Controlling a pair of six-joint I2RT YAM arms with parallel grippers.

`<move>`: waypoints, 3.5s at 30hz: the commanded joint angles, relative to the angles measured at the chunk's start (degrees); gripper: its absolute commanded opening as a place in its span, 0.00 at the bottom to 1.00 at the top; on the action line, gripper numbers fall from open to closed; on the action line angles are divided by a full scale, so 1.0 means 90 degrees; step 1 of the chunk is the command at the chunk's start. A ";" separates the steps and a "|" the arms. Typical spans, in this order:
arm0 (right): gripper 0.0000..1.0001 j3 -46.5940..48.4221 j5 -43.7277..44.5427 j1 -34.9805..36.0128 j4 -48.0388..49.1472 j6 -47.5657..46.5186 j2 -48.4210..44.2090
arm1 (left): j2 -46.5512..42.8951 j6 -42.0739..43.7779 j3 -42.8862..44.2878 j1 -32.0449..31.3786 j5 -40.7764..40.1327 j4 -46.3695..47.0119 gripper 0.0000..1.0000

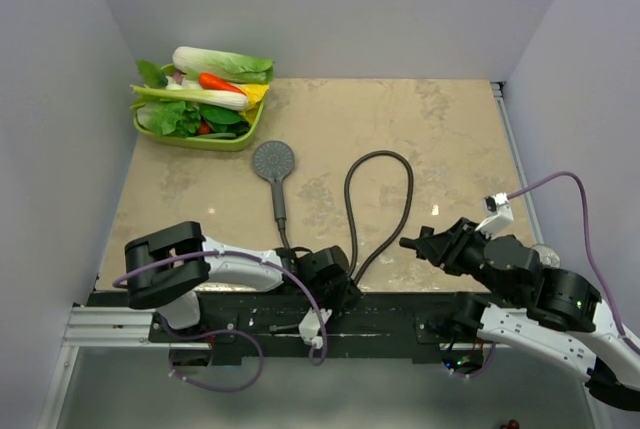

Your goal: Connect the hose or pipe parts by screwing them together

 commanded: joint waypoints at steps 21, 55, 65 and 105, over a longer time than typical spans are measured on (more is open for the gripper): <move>0.00 0.1123 0.0341 0.0098 0.0288 -0.0302 0.0595 | -0.1314 -0.3690 0.2400 0.3230 -0.4168 -0.4832 0.00; 0.00 0.1084 0.0283 0.0098 0.0386 -0.0205 0.0947 | -0.2341 -0.6101 0.1624 0.2675 -0.1043 -0.5760 0.99; 0.00 0.0977 0.0263 0.0088 0.0454 -0.0166 0.1006 | -0.1335 -0.6718 0.1674 0.2049 -0.0105 -0.5040 0.99; 0.00 0.0625 0.0302 0.0088 0.0386 0.0010 0.0517 | 0.0306 -0.7343 0.2268 0.1834 0.0168 -0.4413 0.44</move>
